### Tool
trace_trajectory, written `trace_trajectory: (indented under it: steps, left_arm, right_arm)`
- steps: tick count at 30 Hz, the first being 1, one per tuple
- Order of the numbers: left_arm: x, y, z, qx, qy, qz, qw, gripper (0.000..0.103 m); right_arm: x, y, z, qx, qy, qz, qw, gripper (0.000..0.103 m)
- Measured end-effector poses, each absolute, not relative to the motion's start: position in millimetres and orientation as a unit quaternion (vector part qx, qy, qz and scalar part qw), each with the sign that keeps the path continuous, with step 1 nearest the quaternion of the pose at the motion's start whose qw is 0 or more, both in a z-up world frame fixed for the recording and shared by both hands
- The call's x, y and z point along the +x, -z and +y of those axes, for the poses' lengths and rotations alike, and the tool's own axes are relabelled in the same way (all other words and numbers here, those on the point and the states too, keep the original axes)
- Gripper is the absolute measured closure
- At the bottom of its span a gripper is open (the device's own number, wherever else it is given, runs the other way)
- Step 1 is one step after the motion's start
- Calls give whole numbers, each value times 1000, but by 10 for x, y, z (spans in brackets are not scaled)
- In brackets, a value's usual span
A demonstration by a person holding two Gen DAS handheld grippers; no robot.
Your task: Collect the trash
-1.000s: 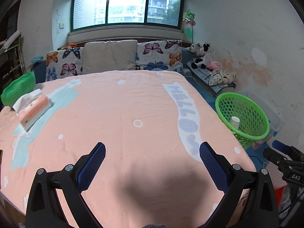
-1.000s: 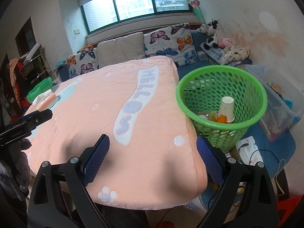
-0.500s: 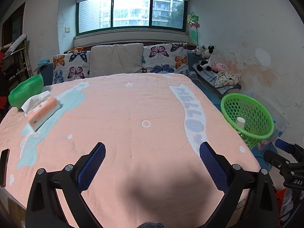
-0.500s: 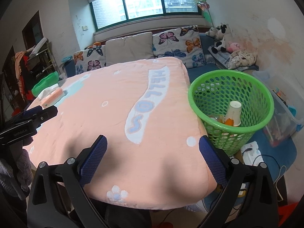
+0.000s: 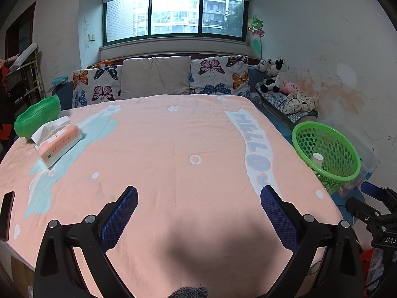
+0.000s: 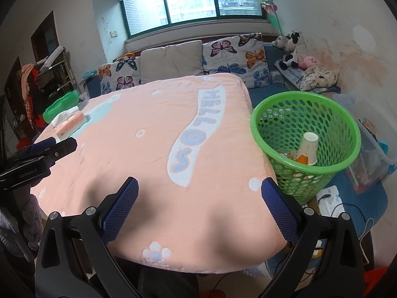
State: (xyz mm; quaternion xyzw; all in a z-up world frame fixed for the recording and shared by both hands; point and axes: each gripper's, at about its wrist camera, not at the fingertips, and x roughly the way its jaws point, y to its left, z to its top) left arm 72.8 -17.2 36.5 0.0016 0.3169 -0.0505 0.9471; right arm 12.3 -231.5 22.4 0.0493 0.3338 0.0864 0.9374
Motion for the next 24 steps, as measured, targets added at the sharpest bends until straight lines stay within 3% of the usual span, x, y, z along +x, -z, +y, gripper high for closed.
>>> trace_trajectory:
  steps: [24]
  left_arm:
    - [726,-334,-118,0,39,322,946,7]
  right_arm:
    - [141,-199,-2293,49,-88,338,936,5]
